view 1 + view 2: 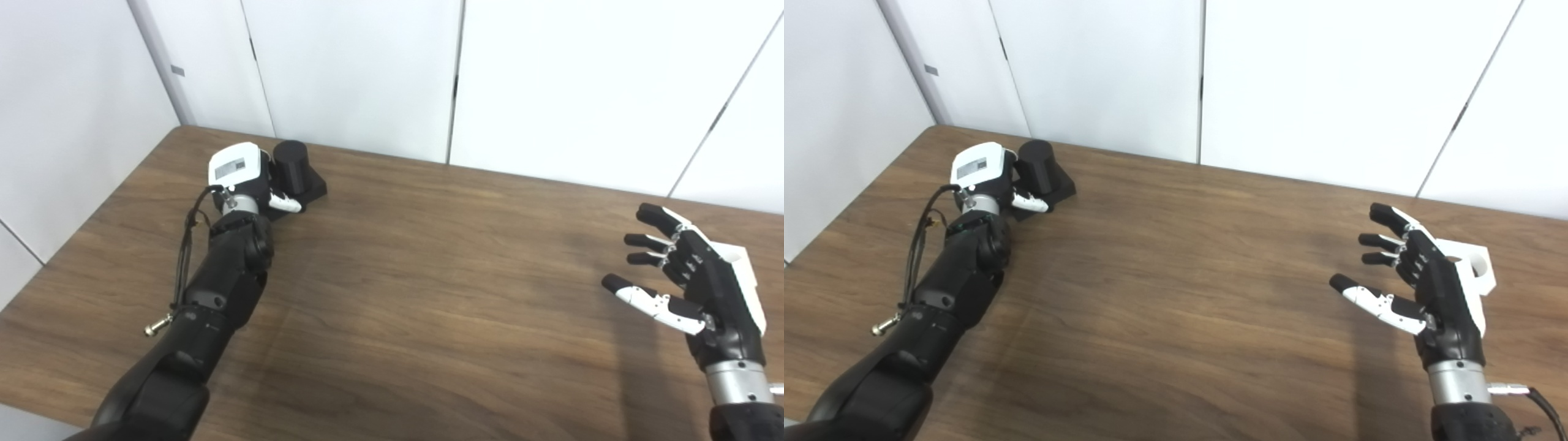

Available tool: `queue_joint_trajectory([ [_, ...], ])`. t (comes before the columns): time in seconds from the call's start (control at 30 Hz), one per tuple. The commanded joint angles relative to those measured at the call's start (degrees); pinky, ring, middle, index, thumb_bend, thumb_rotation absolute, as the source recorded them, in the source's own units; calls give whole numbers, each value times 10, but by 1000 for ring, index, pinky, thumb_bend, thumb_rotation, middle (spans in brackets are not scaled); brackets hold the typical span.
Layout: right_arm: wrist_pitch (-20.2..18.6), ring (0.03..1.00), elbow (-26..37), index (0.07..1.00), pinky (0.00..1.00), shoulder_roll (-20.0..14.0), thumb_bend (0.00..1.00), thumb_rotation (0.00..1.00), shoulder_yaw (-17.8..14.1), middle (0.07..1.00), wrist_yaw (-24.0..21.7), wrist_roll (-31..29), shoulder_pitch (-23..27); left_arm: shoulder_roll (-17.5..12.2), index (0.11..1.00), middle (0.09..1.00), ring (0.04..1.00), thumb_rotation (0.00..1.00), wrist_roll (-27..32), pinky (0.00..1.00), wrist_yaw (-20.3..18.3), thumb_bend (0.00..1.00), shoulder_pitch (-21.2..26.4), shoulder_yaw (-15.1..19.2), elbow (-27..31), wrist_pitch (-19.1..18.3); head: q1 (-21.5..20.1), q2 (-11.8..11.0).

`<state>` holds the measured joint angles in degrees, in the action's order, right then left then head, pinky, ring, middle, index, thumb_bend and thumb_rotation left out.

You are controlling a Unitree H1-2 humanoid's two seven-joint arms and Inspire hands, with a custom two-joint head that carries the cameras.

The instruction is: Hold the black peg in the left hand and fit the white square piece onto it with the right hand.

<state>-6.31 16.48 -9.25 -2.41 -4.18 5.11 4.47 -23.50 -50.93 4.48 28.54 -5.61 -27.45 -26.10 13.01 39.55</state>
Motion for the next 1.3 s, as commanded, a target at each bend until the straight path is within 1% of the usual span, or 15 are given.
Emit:
queue_joint_trajectory([
  [0.0,10,725,25,799,624,-6,593,48,-5,834,3,-1,13,-19,487,841,835,65,17,650,7,525,4,-4,10,15,1,1],
  [0.1,10,729,25,798,623,-6,595,45,-6,836,3,-2,14,-27,487,844,843,63,36,665,4,525,1,-13,10,38,-1,0],
  [0.13,11,730,25,798,622,-6,595,44,-5,837,2,-3,15,-31,487,844,844,63,45,668,-2,525,0,-17,12,44,-1,0],
  [0.17,11,731,25,799,619,-7,589,39,-5,840,1,-3,15,-34,488,851,858,64,53,692,-11,525,-1,-20,15,51,-1,0],
  [0.2,10,733,26,800,620,-7,586,37,-5,842,1,-3,15,-37,488,852,862,64,60,696,-17,525,-2,-22,17,55,-1,0],
  [0.3,8,731,27,798,622,-7,584,39,-5,841,1,-1,15,-49,488,860,873,62,97,699,-50,525,-3,-27,26,81,-1,1],
  [0.43,6,733,29,799,625,-6,584,42,-5,845,2,1,15,-66,488,871,885,63,136,698,-79,525,-8,-34,37,127,-1,1],
  [0.5,6,732,29,798,624,-6,587,56,-4,842,1,0,15,-73,490,877,894,65,149,716,-91,525,-10,-37,41,145,-1,2],
  [0.63,8,730,28,798,626,-5,586,44,-4,842,1,0,15,-85,491,871,894,65,174,755,-109,524,-15,-45,48,196,-3,2],
  [0.8,11,725,25,795,625,-5,587,50,-3,837,2,3,16,-92,490,856,902,63,212,815,-121,524,-19,-53,35,292,-7,2],
  [0.97,8,735,27,798,630,-3,588,52,-3,847,1,-2,16,-92,489,854,909,60,232,850,-130,524,-24,-60,38,358,-7,2],
  [1.03,7,737,29,797,636,-3,582,43,-3,847,2,-1,15,-90,488,856,907,61,233,850,-130,525,-26,-62,41,378,-7,2],
  [1.17,9,734,27,796,637,-2,582,27,-2,841,2,0,16,-83,488,860,912,62,237,838,-136,525,-30,-65,55,405,-7,2],
  [1.27,8,739,26,798,637,-1,581,27,-2,844,3,1,16,-77,487,860,913,62,242,834,-138,525,-33,-67,63,414,-10,2],
])
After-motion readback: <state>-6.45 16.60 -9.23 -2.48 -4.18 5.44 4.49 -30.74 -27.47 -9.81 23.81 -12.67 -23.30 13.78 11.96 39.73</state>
